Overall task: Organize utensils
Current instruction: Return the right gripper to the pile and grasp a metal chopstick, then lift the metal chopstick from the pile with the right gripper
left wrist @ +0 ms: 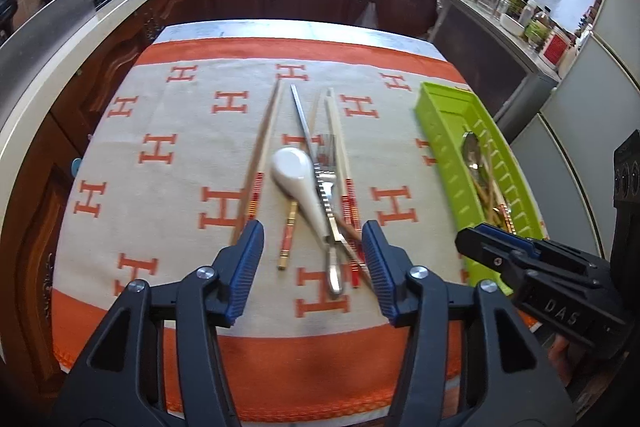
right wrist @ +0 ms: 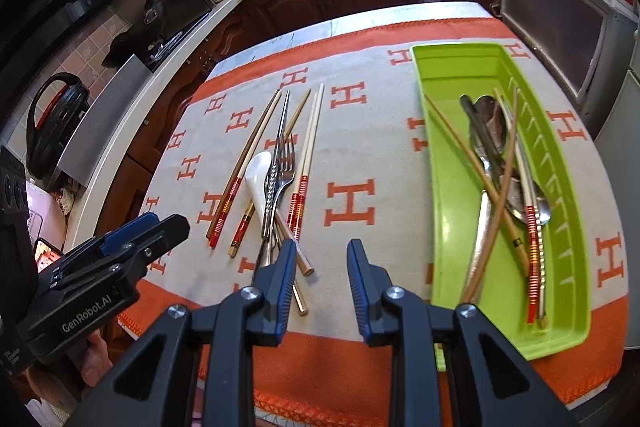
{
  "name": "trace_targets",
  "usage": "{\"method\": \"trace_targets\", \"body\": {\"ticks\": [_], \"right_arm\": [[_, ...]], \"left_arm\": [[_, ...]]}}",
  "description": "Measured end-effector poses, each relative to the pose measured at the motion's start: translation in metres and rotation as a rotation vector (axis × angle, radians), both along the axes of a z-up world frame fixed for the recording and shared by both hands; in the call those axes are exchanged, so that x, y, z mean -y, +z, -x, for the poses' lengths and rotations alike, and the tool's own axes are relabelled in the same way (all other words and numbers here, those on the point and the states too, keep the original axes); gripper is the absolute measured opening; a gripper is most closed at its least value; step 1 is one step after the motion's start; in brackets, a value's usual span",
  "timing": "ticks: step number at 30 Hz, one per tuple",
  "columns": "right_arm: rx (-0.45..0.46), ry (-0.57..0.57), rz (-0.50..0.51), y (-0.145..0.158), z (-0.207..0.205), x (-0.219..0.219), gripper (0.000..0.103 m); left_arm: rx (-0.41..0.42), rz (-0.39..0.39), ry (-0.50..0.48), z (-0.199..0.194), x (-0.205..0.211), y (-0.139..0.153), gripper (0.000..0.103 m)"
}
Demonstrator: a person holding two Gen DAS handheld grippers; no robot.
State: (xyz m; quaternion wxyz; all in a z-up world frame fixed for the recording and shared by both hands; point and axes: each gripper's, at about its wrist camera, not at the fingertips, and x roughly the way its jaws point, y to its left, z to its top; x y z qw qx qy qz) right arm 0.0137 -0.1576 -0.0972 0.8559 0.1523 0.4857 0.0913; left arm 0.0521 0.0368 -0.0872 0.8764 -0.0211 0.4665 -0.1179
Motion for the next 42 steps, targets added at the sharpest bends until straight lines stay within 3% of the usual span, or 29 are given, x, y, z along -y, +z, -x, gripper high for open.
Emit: {"method": "trace_targets", "body": {"ticks": [6, 13, 21, 25, 29, 37, 42], "right_arm": [[-0.024, 0.052, 0.006, -0.011, -0.014, -0.019, 0.026], [0.003, 0.119, 0.025, -0.016, -0.033, -0.045, 0.026], [0.001, 0.161, 0.028, -0.03, -0.067, -0.068, 0.026], [-0.01, 0.168, 0.049, -0.039, -0.083, -0.073, 0.016], [-0.035, 0.169, 0.044, -0.049, -0.095, -0.074, 0.015], [-0.038, 0.177, 0.085, -0.057, -0.103, -0.08, 0.006], [-0.014, 0.155, 0.092, -0.056, -0.1, -0.078, 0.006]], "left_arm": [[-0.035, -0.025, 0.062, -0.011, -0.037, -0.025, 0.051], [-0.119, 0.007, 0.101, -0.028, -0.057, -0.057, 0.051], [-0.122, 0.015, 0.086, -0.041, -0.051, -0.065, 0.051], [-0.13, 0.019, 0.085, -0.047, -0.052, -0.07, 0.051], [-0.147, 0.031, 0.096, -0.055, -0.055, -0.077, 0.051], [-0.166, 0.043, 0.102, -0.065, -0.058, -0.087, 0.051], [-0.173, 0.044, 0.1, -0.067, -0.057, -0.09, 0.051]]}}
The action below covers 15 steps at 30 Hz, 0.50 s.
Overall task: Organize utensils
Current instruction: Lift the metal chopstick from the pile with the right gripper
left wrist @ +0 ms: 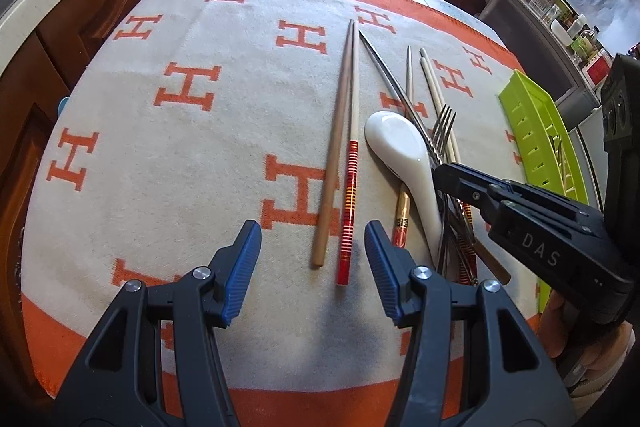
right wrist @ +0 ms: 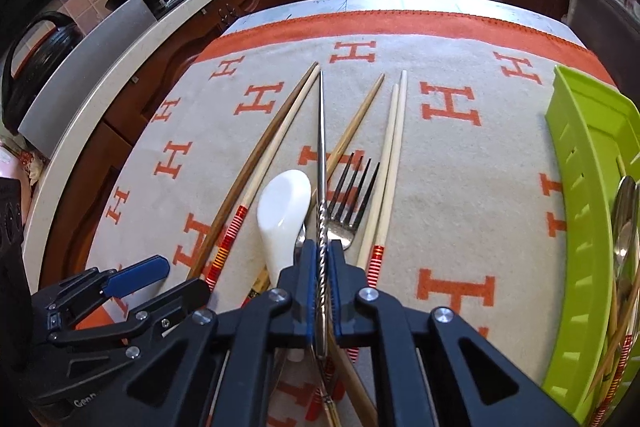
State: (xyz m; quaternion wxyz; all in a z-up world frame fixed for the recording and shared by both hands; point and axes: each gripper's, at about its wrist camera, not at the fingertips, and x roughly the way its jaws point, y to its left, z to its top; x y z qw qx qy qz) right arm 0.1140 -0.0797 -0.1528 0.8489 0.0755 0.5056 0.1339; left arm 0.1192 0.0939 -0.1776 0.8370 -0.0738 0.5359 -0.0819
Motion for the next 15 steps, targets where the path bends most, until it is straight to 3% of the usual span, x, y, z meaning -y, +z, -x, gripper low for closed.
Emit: {"method": "trace_targets", "body": {"ticks": [11, 15], "right_arm": [[0.064, -0.077, -0.149, 0.029, 0.015, 0.035, 0.005], [0.09, -0.088, -0.158, 0.037, 0.023, 0.045, 0.005]], "left_arm": [[0.006, 0.017, -0.015, 0.003, 0.006, 0.007, 0.051], [0.007, 0.02, -0.026, 0.004, 0.013, 0.011, 0.051]]}}
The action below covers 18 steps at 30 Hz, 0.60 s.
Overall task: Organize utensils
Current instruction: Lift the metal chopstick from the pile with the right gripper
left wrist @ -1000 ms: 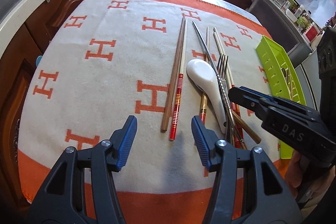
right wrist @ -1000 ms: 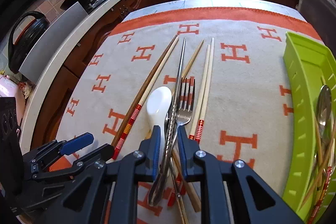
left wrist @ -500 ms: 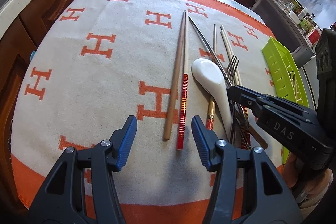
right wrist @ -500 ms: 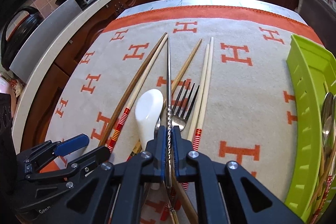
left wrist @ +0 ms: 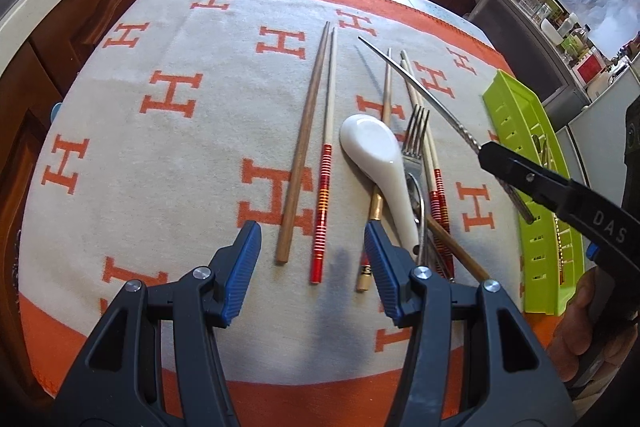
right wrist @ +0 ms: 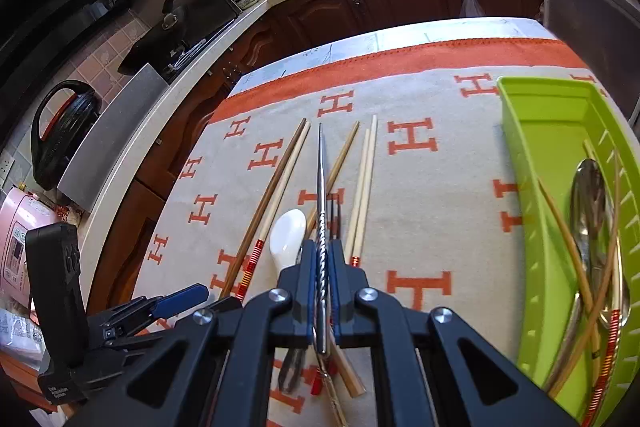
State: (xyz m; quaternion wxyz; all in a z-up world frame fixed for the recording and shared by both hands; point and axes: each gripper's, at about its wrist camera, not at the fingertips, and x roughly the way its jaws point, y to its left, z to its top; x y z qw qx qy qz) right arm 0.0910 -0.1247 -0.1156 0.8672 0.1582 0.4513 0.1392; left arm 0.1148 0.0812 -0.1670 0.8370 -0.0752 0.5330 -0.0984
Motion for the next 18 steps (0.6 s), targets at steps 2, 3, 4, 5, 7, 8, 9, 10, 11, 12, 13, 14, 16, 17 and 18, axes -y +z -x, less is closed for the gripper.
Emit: {"method": "trace_targets", "body": {"ticks": [2, 3, 4, 5, 7, 8, 9, 10, 11, 12, 13, 14, 16, 17, 18], "right_arm": [[-0.015, 0.01, 0.011, -0.003, 0.001, 0.001, 0.005], [-0.028, 0.018, 0.02, -0.006, 0.002, 0.001, 0.005], [-0.039, 0.022, 0.03, -0.009, 0.002, 0.0, 0.006], [-0.054, 0.029, 0.047, -0.013, 0.003, -0.001, 0.006], [-0.071, 0.031, 0.085, -0.019, 0.005, -0.003, 0.006], [-0.083, 0.026, 0.116, -0.022, 0.007, -0.004, 0.006], [-0.093, 0.021, 0.136, -0.024, 0.008, -0.004, 0.006], [-0.104, 0.014, 0.147, -0.027, 0.009, -0.002, 0.006], [-0.123, 0.01, 0.152, -0.031, 0.009, -0.001, 0.006], [-0.142, 0.01, 0.154, -0.034, 0.009, 0.0, 0.006], [-0.163, 0.01, 0.158, -0.038, 0.009, 0.001, 0.006], [-0.188, 0.013, 0.158, -0.043, 0.01, 0.001, 0.006], [-0.191, 0.015, 0.161, -0.043, 0.01, 0.001, 0.006], [-0.196, 0.016, 0.162, -0.042, 0.009, 0.001, 0.006], [-0.202, 0.017, 0.164, -0.042, 0.008, 0.002, 0.006]], "left_arm": [[0.003, -0.008, -0.007, 0.002, 0.005, 0.001, 0.051], [0.003, -0.01, -0.013, 0.003, 0.008, 0.002, 0.051], [0.003, -0.013, -0.017, 0.004, 0.011, 0.002, 0.051], [0.003, -0.015, -0.021, 0.005, 0.013, 0.002, 0.051], [0.003, -0.017, -0.024, 0.006, 0.016, 0.003, 0.051], [0.002, -0.018, -0.024, 0.007, 0.016, 0.003, 0.051], [0.002, -0.018, -0.023, 0.007, 0.017, 0.003, 0.051], [0.001, -0.018, -0.021, 0.008, 0.017, 0.003, 0.051], [0.0, -0.017, -0.021, 0.008, 0.017, 0.003, 0.051], [0.0, -0.017, -0.02, 0.009, 0.017, 0.003, 0.051], [-0.001, -0.017, -0.019, 0.009, 0.017, 0.003, 0.051], [-0.002, -0.018, -0.02, 0.008, 0.018, 0.003, 0.051], [-0.003, -0.019, -0.022, 0.008, 0.018, 0.002, 0.051], [-0.004, -0.019, -0.023, 0.008, 0.018, 0.002, 0.051], [-0.004, -0.019, -0.024, 0.008, 0.017, 0.002, 0.051]]}}
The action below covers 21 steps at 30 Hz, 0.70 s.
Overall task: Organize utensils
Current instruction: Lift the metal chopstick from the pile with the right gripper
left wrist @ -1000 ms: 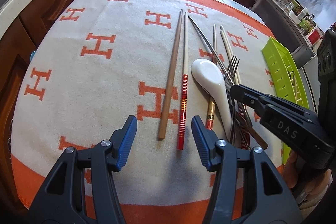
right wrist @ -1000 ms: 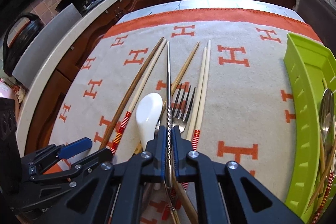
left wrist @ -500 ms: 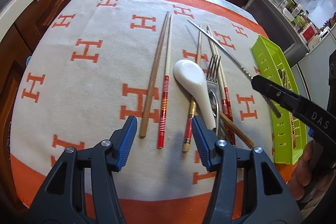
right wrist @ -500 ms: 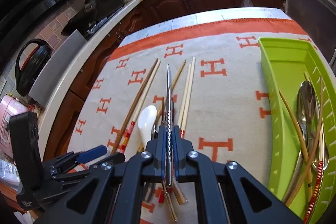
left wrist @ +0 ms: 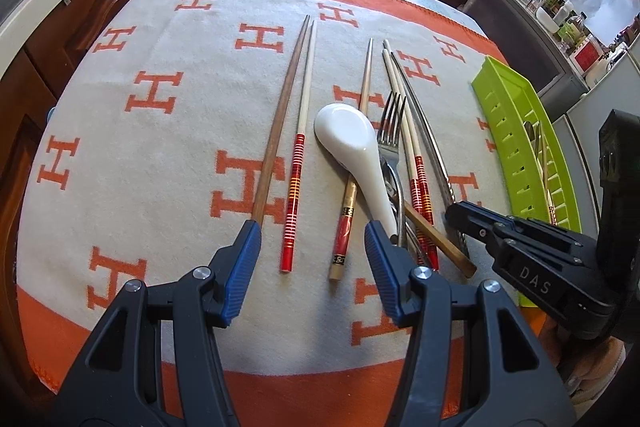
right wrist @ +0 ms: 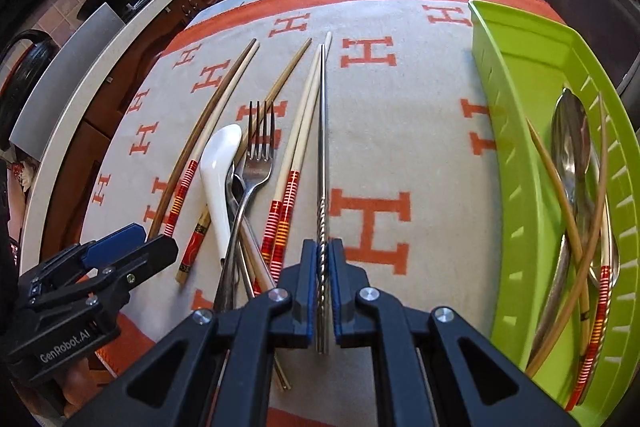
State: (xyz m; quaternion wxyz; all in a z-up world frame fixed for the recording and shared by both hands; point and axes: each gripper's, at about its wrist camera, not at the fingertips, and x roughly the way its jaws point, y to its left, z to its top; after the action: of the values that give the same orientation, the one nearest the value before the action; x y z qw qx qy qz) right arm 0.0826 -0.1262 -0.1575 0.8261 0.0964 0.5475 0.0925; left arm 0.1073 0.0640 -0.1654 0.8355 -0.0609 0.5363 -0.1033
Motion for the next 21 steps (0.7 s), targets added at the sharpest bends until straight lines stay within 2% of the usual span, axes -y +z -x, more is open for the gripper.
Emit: {"method": "trace_targets", "body": {"ticks": [4, 15, 19, 21], "right_arm": [[0.003, -0.016, -0.007, 0.0, -0.009, 0.002, 0.009], [0.073, -0.01, 0.085, 0.0, -0.039, -0.007, 0.01], [0.109, 0.02, 0.163, 0.0, -0.036, -0.017, 0.006], [0.113, 0.01, 0.151, 0.0, -0.035, -0.015, 0.006]], "left_arm": [[-0.001, 0.006, 0.003, 0.0, 0.0, 0.0, 0.051], [-0.013, 0.013, 0.008, -0.006, -0.006, -0.006, 0.051], [-0.013, 0.022, 0.007, -0.009, -0.005, -0.005, 0.051], [-0.013, 0.037, 0.004, -0.01, -0.005, -0.004, 0.051]]}}
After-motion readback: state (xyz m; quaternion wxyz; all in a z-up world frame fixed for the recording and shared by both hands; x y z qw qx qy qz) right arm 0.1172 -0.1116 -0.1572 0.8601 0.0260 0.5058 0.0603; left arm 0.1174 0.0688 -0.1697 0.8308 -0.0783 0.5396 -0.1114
